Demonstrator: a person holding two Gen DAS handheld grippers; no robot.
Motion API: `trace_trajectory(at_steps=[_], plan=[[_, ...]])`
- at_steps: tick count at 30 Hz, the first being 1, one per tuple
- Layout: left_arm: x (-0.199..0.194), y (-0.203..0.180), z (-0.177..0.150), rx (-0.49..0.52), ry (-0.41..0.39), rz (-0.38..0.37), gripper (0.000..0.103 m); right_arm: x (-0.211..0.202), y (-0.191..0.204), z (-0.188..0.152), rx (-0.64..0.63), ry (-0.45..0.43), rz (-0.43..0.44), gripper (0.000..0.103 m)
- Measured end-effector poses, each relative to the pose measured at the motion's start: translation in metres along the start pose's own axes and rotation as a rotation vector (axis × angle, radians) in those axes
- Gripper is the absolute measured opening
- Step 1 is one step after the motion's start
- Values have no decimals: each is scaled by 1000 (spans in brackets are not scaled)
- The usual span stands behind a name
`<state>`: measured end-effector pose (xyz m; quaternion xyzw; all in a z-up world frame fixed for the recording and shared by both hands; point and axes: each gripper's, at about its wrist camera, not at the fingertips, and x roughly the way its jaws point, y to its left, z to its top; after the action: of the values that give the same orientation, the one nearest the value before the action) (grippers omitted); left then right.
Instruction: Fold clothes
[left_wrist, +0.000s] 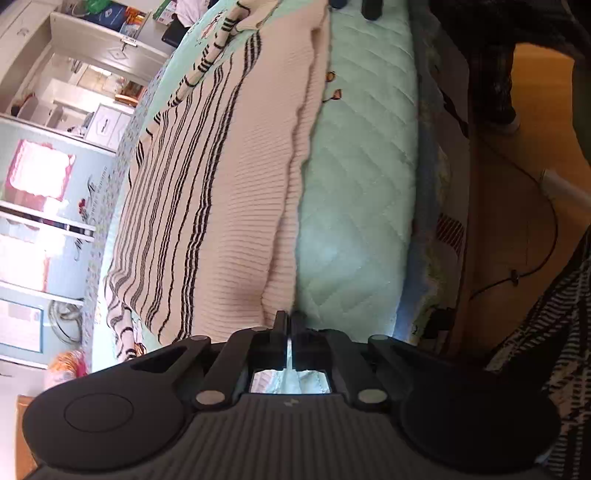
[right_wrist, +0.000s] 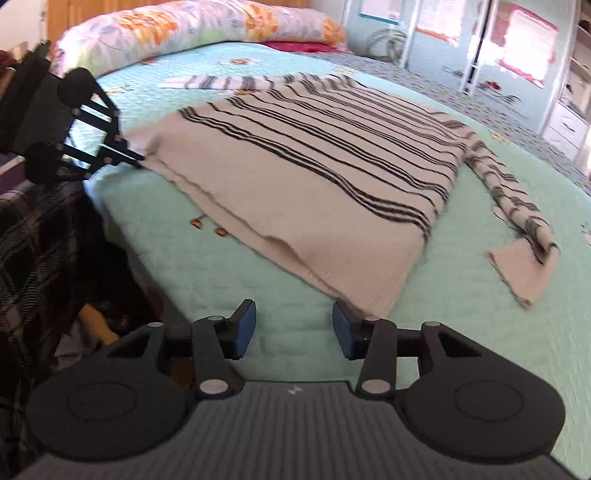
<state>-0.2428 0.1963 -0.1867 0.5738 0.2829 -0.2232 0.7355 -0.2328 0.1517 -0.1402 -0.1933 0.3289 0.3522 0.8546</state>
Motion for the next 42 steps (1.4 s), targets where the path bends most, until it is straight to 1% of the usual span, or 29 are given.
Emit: trace_trajectory(at_steps=[3,5,6,9,10,12,14,16,17,18,19,20,21,22,23,25,26,27,29,30,33,35,36,37,39,40,41,42], plan=[[-2,-12,-1,53,5,36,0,2,11,8,-88,-28,24,47],[-3,-11,-2,41,11,36,0,7,20,16,-135,-33,46,47],[-5,-10,-3,24,12,32,0,10,21,20,-131,-33,68,47],[-10,-7,-9,-21,11,23,0,14,22,27,-101,-36,79,47],[-13,-7,-10,-33,14,17,0,13,19,28,-76,-39,71,47],[-13,0,-9,-83,15,-18,0,7,4,28,23,-57,83,47],[-20,14,-12,-209,6,-93,1,2,-16,26,159,-77,102,47],[-30,36,-19,-396,-16,-197,8,-2,-37,23,294,-97,122,47],[-35,48,-24,-496,-35,-241,8,-5,-47,22,361,-107,131,47],[-38,59,-29,-595,-63,-258,10,-5,-53,23,400,-119,142,47],[-39,70,-34,-681,-87,-251,13,-5,-59,24,439,-131,152,47],[-37,80,-37,-749,-100,-234,14,-6,-65,25,476,-142,161,47],[-33,89,-39,-811,-108,-215,18,-3,-66,31,477,-144,167,47],[-28,96,-41,-851,-109,-205,18,1,-64,36,461,-143,170,47],[-22,100,-39,-859,-104,-200,18,4,-63,42,444,-141,174,47],[-8,99,-24,-797,-97,-183,18,11,-53,51,383,-133,179,47],[-3,98,-16,-763,-99,-170,19,16,-50,54,377,-131,185,47],[1,101,-12,-756,-104,-152,22,20,-46,56,372,-129,191,47],[15,116,-16,-865,-117,-163,28,29,-44,55,415,-121,202,47],[22,121,-21,-929,-106,-203,31,32,-43,53,430,-113,203,47],[44,132,-40,-1119,-48,-361,31,41,-34,43,441,-64,199,48],[60,140,-53,-1245,-8,-468,30,38,-32,37,437,-56,195,48],[59,148,-64,-1349,-21,-499,30,36,-31,34,435,-52,193,48],[53,157,-76,-1454,-79,-516,30,35,-30,31,434,-49,191,48],[40,170,-92,-1585,-210,-509,33,33,-33,26,462,-56,201,48],[38,172,-95,-1615,-232,-498,41,33,-35,25,478,-61,206,48],[37,171,-97,-1631,-236,-484,48,34,-35,25,483,-61,207,48],[42,166,-91,-1594,-176,-457,58,35,-35,24,487,-61,208,48]])
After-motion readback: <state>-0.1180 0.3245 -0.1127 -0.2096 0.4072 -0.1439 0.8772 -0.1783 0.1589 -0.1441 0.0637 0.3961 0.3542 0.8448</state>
